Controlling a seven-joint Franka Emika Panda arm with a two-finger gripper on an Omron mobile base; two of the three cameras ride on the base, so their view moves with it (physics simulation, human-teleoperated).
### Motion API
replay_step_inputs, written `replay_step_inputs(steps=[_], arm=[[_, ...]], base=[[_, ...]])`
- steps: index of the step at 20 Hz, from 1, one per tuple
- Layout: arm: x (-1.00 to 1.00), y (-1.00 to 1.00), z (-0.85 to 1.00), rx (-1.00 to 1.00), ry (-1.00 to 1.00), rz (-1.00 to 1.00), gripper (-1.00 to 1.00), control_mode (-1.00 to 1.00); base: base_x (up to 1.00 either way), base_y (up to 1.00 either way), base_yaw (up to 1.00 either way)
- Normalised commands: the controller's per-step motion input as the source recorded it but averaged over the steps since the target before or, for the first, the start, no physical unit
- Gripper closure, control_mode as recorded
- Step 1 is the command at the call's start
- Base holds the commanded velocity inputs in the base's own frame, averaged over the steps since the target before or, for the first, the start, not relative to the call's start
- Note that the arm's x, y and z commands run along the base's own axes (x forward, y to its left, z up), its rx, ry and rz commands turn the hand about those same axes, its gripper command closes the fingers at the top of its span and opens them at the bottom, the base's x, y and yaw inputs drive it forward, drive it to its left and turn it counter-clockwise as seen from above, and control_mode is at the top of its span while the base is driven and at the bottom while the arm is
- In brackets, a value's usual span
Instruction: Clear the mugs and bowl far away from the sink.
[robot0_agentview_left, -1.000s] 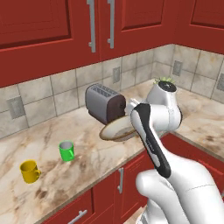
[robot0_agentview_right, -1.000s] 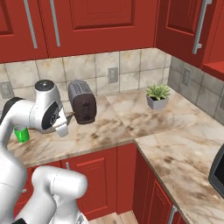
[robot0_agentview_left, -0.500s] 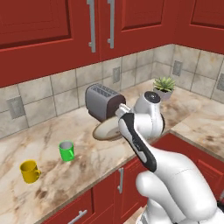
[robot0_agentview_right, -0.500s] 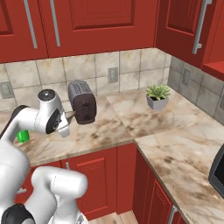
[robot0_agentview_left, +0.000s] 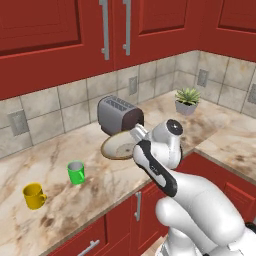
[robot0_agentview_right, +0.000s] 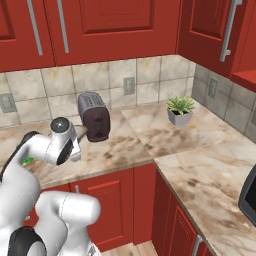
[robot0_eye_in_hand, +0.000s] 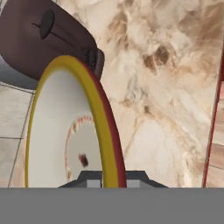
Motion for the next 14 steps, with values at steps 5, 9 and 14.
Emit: replay_step_inputs(steps=[5, 9, 14], arm=[[0.00, 0.00, -0.06, 0.19, 0.00, 0.01, 1.00, -1.00], [0.00, 0.05, -0.17, 0.00, 0.00, 0.00, 1.00, -1.00], [0.00, 0.17, -0.31, 0.00, 0.00, 0.00, 1.00, -1.00]], base=[[0.00, 0.00, 0.00], [0.00, 0.00, 0.00], [0.00, 0.00, 0.00]])
